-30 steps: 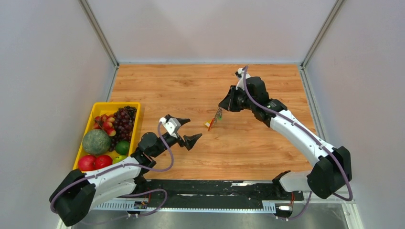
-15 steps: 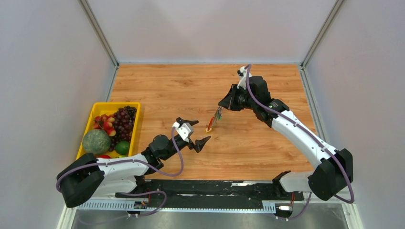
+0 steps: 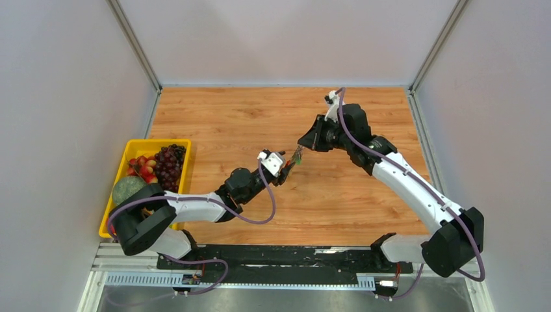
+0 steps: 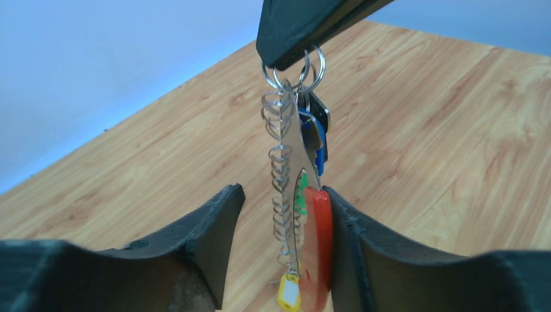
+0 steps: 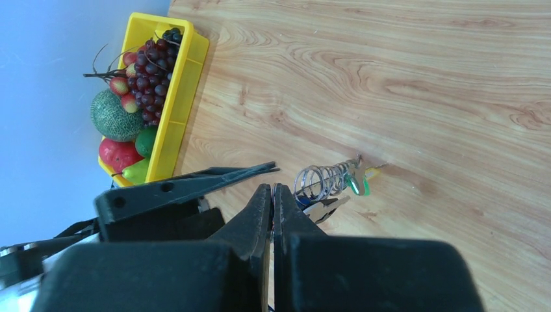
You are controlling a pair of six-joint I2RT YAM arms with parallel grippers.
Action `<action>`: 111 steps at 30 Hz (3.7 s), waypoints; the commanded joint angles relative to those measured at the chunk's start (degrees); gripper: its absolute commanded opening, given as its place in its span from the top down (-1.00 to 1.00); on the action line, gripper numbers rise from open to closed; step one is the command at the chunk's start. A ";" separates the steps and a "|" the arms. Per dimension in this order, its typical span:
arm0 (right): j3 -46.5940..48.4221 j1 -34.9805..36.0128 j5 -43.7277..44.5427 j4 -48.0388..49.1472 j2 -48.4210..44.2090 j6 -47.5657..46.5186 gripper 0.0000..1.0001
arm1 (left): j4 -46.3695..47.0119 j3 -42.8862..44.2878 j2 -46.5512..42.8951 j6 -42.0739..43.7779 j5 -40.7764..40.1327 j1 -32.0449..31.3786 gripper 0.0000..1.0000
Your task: Remove the keys from the keyring
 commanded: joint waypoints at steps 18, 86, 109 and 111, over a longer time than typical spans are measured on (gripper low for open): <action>-16.34 0.24 -3.90 6.09 -19.92 -15.95 -0.42 | -18.61 -1.13 -17.66 11.51 8.35 -0.21 1.00; -32.20 14.30 -8.19 39.78 -19.08 -17.05 0.05 | -29.30 2.11 -27.74 7.53 10.74 -0.19 1.00; -23.33 14.30 -9.95 21.88 -29.81 -43.94 0.01 | -43.59 7.31 -28.18 17.18 29.31 -0.13 1.00; -21.70 14.30 -12.84 19.14 -27.81 -44.68 0.09 | -43.75 7.38 -28.42 17.68 30.49 -0.18 1.00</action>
